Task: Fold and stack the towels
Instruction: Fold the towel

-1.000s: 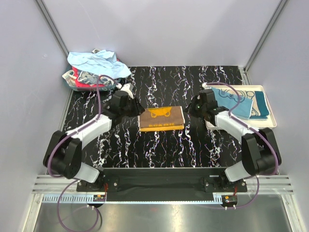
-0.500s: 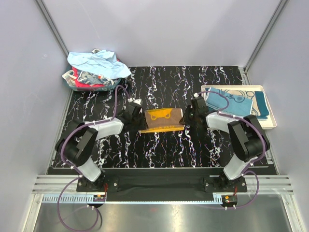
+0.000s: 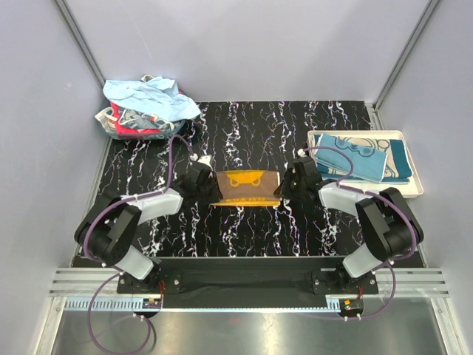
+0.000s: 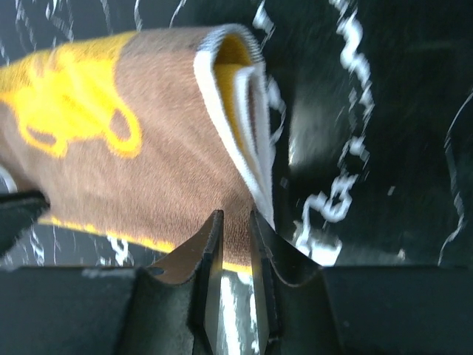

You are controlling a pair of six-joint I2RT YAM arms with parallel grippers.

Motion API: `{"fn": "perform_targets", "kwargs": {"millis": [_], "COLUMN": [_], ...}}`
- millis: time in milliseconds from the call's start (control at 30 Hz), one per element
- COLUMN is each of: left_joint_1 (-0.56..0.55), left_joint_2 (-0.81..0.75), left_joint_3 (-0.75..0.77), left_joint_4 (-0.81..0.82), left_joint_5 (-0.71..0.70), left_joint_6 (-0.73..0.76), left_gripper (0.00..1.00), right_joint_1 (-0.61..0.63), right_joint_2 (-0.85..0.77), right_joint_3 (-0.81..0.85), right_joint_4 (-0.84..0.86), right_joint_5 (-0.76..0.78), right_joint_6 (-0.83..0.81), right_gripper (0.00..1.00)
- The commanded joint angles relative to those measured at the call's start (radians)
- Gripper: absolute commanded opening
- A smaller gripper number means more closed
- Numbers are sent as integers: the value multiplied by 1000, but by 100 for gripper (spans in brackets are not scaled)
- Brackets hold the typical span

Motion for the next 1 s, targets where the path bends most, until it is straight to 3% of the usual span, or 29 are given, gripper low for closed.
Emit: {"fn": "perform_targets", "kwargs": {"millis": [0,133,267,433,567,700,967], "left_joint_1": [-5,-8,-23,-69,-109,-143,-152], "left_joint_2": [-78,-173,-151,4,96,149,158], "left_joint_3": [-2,64,161,247,203,150,100], "left_joint_4": [-29,-97,-107,-38,61,86,55], "left_joint_5": [-45,-48,-22,25,62,56,23], "left_joint_6": [34,34,25,-12,-84,-110,-118], "left_gripper": [27,27,28,25,21,19,16], "right_joint_1": [39,43,44,43,44,44,0], "right_joint_2": [-89,-170,-207,-33,148,234,307], "right_joint_3": [-24,-6,98,292,393,357,263], "right_joint_4": [-29,-127,-170,-162,-106,-3,45], "right_joint_5": [-1,42,70,15,-41,-84,-71], "right_joint_6": [-8,-23,-37,-34,18,66,69], "right_gripper": [27,27,31,30,28,27,27]}}
